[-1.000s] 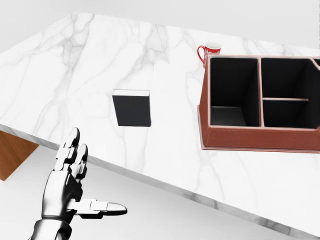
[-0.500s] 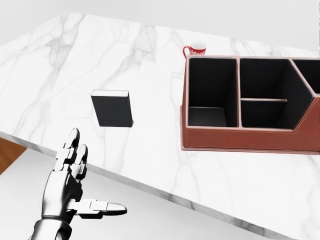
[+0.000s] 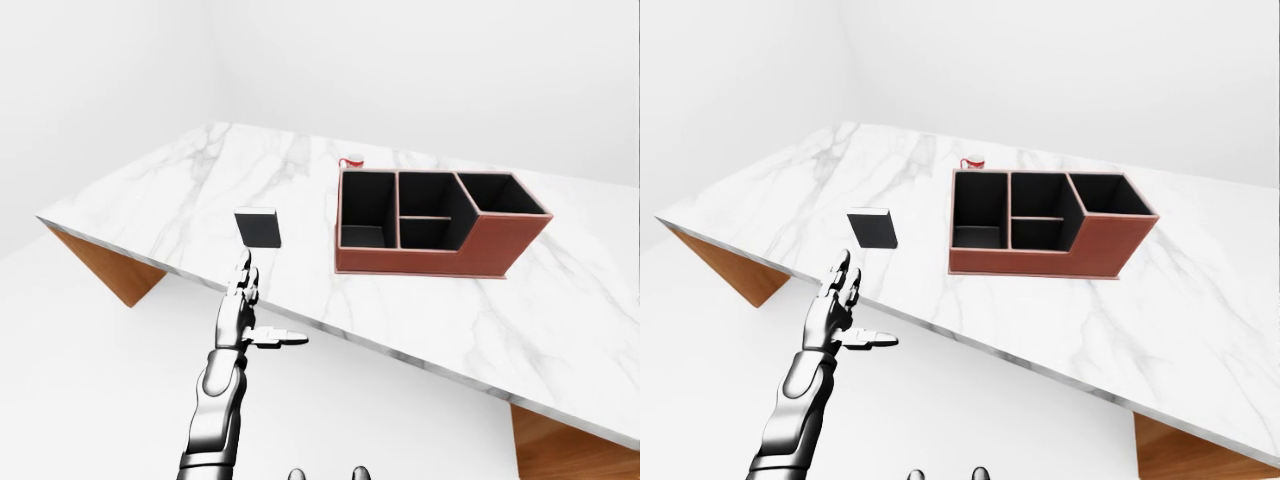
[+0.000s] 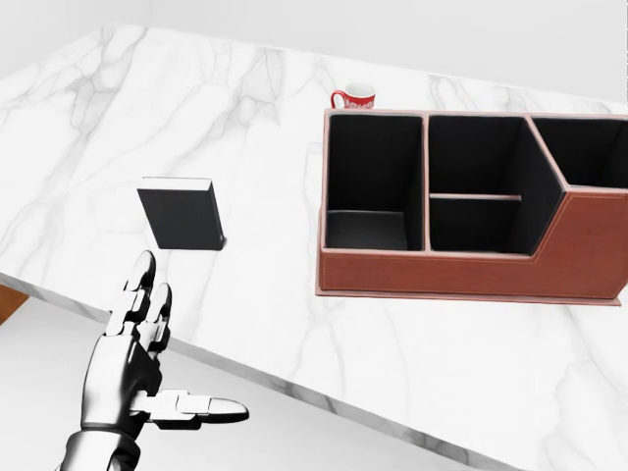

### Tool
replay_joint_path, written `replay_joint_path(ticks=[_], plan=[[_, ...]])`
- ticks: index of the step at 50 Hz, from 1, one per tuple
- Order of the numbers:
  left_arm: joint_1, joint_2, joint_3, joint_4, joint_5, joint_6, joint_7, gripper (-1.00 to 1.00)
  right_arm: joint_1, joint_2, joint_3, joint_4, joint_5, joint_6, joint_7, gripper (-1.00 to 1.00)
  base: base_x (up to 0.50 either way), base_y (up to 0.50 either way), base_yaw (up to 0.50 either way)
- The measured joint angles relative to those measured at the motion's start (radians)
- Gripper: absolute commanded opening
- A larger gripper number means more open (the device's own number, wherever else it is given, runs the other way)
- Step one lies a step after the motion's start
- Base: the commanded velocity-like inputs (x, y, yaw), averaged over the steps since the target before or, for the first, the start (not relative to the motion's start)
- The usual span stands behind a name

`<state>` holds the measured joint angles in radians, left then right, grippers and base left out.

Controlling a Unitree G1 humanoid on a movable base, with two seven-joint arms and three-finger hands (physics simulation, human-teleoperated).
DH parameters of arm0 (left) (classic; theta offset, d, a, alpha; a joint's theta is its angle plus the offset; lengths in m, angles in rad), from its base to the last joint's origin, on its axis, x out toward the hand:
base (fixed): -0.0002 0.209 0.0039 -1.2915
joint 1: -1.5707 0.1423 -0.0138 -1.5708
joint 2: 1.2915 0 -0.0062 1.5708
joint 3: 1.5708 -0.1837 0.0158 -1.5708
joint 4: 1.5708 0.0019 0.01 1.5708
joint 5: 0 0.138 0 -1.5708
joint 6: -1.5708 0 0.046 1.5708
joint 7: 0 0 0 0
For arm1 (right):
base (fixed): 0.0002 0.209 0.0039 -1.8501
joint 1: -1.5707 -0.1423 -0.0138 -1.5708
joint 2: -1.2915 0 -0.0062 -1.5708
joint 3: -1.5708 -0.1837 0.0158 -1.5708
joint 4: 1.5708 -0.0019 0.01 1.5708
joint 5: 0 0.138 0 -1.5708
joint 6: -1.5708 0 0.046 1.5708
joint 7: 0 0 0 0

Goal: Pick up the book and place it in the left compartment of the caddy.

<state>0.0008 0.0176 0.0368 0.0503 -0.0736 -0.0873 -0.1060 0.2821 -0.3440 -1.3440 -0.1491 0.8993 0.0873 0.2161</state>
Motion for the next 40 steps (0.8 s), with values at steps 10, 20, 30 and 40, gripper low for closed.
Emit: replay_joint_path(ticks=[10, 20, 30, 40], plan=[[0.001, 0.000, -0.001, -0.002, 0.002, 0.000, -0.001, 1.00, 0.000, 0.000, 0.001, -0.001, 0.001, 0.000, -0.001, 1.00, 0.08, -0.18, 0.00], [-0.001, -0.002, -0.002, 0.003, 0.002, 0.000, -0.002, 1.00, 0.000, -0.001, -0.003, -0.005, 0.009, 0.000, -0.005, 1.00, 0.05, -0.12, 0.00], [-0.003, 0.000, 0.000, 0.007, 0.001, 0.000, 0.000, 1.00, 0.000, 0.000, -0.005, -0.008, 0.011, 0.000, -0.007, 1.00, 0.00, 0.00, 0.00], [-0.002, 0.000, 0.001, 0.003, -0.001, 0.000, 0.001, 1.00, 0.000, -0.001, -0.002, 0.002, 0.005, 0.000, -0.007, 1.00, 0.00, 0.00, 0.00]])
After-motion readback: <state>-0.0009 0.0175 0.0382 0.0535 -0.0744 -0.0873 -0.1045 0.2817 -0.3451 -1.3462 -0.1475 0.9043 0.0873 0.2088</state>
